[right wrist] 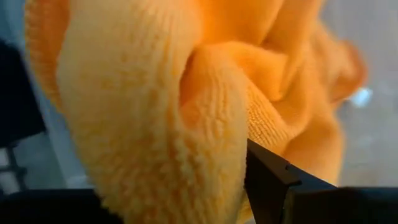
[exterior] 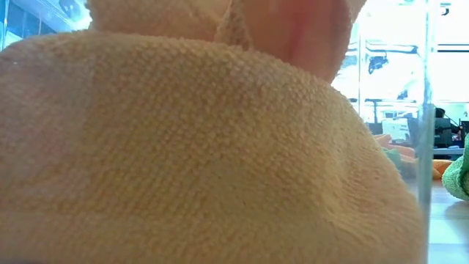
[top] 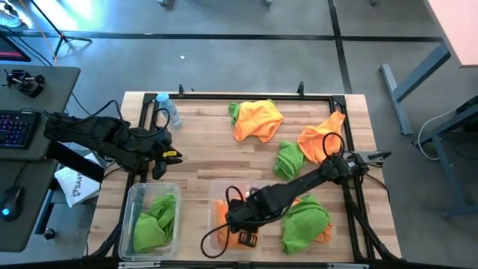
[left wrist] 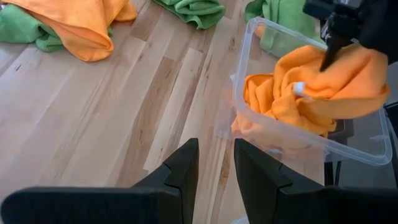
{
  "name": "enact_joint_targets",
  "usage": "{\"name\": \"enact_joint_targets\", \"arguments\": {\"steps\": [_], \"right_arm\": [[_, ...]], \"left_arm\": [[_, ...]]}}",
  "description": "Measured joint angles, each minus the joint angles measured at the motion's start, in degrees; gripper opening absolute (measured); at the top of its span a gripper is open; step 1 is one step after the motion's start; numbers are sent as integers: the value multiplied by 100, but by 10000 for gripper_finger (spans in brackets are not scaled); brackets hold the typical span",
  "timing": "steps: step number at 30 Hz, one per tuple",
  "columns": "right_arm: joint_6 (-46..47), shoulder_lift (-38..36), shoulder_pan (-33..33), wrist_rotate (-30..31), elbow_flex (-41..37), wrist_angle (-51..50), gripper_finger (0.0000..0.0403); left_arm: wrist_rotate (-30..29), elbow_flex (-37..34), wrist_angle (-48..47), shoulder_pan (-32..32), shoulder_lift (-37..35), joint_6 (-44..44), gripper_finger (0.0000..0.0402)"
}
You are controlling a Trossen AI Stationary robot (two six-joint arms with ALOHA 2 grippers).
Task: Sort microfiber towel by color & place in baskets
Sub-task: Put the orange towel into the right transparent bin
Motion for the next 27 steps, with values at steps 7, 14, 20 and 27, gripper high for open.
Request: {"name": "enact_joint_targets", "arguments": {"steps": [7,14,20,27], "right_arm": [[-372,3,105,-112,0,320,110],[-199,1,84,237,0,357,110],[-237,-9,-21,178,0,235,110],[-240,-336,-52,178,0,196,110]], "left_arm": [[0,0,2,0,-1,1,90],[0,0,2,0,1,1,90],[0,0,2,0,1,0,90],[0,0,2,-2,1,40,90]]}}
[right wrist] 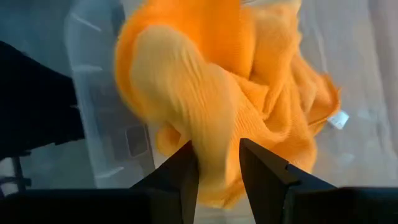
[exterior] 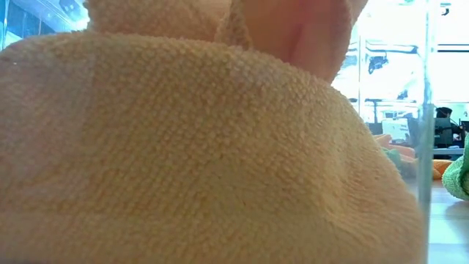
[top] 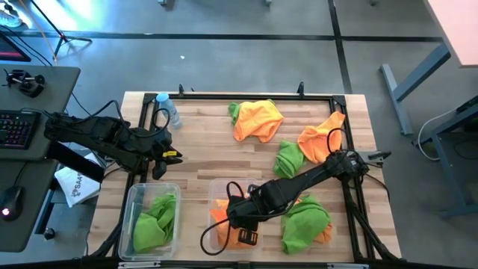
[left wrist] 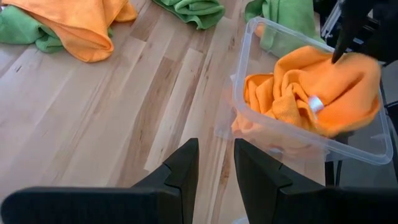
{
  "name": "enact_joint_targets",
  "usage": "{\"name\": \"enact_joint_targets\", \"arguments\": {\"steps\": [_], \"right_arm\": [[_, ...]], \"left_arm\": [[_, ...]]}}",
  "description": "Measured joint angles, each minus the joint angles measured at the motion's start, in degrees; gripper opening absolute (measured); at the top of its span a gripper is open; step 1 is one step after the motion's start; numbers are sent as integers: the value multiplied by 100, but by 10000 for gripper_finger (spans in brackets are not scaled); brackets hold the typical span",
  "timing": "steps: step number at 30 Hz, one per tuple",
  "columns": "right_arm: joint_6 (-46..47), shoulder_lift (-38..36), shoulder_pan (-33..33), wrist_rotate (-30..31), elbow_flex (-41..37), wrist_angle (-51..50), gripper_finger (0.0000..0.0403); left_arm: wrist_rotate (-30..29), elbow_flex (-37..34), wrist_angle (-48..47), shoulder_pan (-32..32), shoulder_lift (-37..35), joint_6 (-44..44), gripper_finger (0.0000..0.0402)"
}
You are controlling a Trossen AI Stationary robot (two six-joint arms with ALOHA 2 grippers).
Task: Sort microfiber towel by color & place in baskets
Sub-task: Put the orange towel into the right transparent bin
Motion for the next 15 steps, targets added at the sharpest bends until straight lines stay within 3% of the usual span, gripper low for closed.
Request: {"name": "enact_joint_targets", "arguments": {"steps": [7,15], "right_arm": [[20,-357,8,405,4,-240,110],[1270,-579,128,409,4,-1687,110]], "left_arm": [[0,0,1,2,0,58,90],[0,0,0,0,0,61,90]]}}
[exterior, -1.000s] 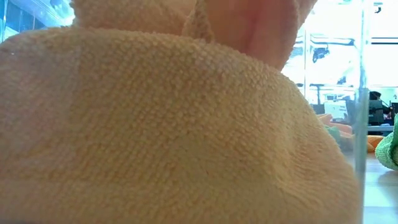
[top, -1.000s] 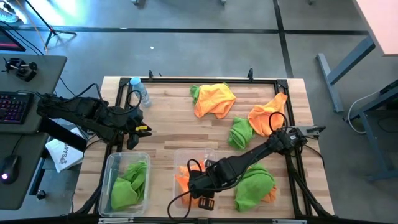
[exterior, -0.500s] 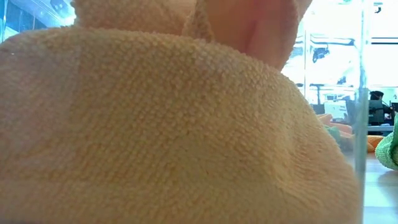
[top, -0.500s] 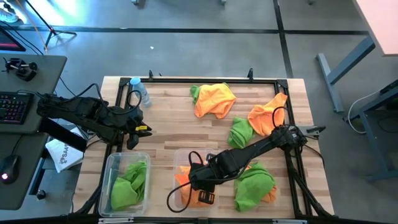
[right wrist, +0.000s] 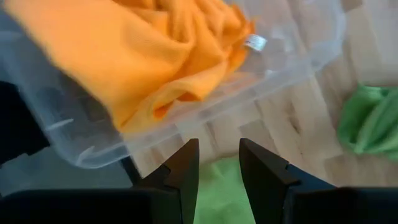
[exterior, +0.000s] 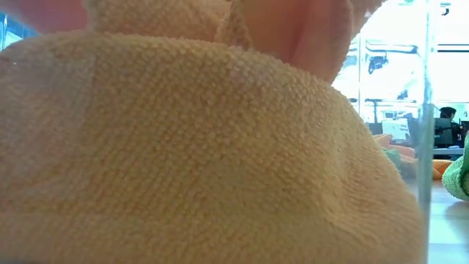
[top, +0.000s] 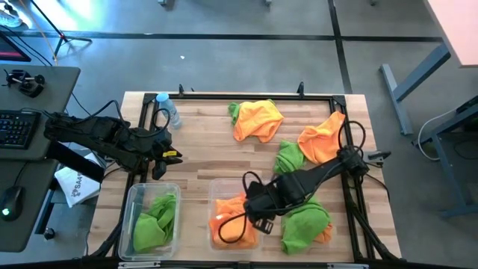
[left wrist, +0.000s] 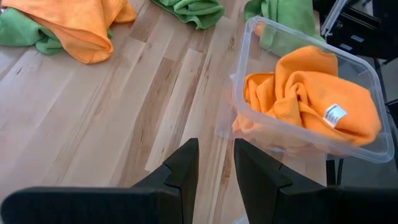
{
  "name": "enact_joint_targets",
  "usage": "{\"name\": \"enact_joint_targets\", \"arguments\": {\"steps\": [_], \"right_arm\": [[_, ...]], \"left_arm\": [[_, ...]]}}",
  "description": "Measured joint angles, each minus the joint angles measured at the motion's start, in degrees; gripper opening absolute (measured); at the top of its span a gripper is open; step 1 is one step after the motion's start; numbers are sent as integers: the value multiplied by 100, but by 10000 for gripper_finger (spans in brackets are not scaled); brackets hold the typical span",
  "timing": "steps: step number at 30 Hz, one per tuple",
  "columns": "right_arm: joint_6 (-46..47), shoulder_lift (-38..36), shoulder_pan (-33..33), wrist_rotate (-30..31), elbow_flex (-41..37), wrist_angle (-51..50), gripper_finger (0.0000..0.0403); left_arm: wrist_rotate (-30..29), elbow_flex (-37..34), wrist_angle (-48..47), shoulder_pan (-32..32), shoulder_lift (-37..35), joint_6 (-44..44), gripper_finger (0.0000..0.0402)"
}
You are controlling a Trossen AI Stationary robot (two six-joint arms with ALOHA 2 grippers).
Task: Sort microfiber towel by color & place in baskets
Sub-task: Put the orange towel into the right transparent bin
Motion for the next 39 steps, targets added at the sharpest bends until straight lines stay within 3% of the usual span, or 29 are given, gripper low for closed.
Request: {"name": "enact_joint_targets", "arguments": {"steps": [4,7,13,21,24,34,39], "right_arm": [[-3,11,145,195,-7,136,110],[685,11,196,511,-37,153,110],[1422,11,411,595,-44,55,103],[1364,13,784,586,-44,37,14],[1298,15,855,673,-44,39,9],[749,-404,934,2007,-72,48,1],[690,-1136,934,2541,-807,41,0]], "left_arm": [[0,0,1,2,0,10,90],[0,0,1,0,0,-6,90],[0,0,1,0,0,7,90],[-6,0,1,2,0,244,90],[-70,0,2,2,0,246,90],[-122,0,146,4,2,246,90],[-379,0,392,4,2,246,90]]}}
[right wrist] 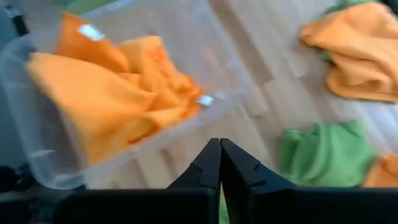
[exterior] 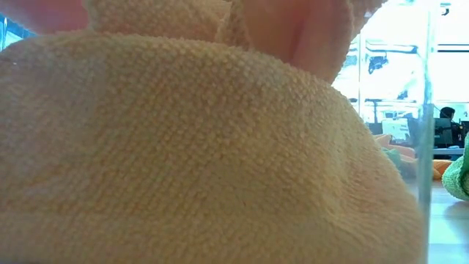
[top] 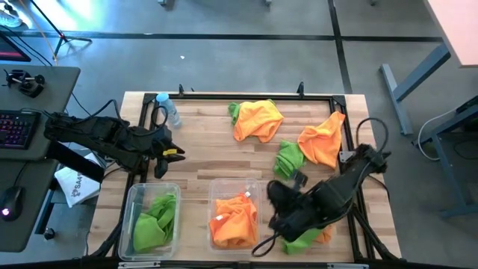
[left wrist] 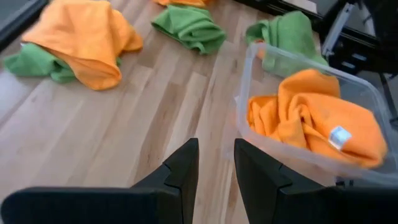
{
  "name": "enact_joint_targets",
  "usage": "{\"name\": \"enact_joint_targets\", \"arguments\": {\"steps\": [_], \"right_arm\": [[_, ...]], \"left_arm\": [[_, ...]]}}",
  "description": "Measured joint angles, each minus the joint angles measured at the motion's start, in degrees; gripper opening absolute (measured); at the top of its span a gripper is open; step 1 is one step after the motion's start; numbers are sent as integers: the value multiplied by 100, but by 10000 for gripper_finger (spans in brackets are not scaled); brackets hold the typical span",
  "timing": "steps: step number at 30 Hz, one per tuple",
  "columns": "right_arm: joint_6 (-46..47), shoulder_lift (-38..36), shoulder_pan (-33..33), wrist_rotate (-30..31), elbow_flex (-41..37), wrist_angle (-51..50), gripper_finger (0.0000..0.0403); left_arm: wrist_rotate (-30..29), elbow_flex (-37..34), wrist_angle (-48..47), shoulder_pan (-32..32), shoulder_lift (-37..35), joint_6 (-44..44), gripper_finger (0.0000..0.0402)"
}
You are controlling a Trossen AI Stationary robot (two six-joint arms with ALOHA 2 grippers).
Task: Sort microfiber towel by color & place in baskets
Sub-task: Put the orange towel into the right transparent bin
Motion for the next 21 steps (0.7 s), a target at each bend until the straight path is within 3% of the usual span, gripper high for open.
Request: {"name": "enact_joint_targets", "arguments": {"steps": [7,16,21], "right_arm": [[786,-1353,6,5,-2100,232,0],[1053,-2989,245,-234,-4718,2284,0],[1604,-3641,404,-639,-5694,2712,0]], "left_arm": [[-355,0,60,0,116,0,90],[-440,-2,293,0,690,644,90],[-534,-1,764,2,1046,905,90]]}}
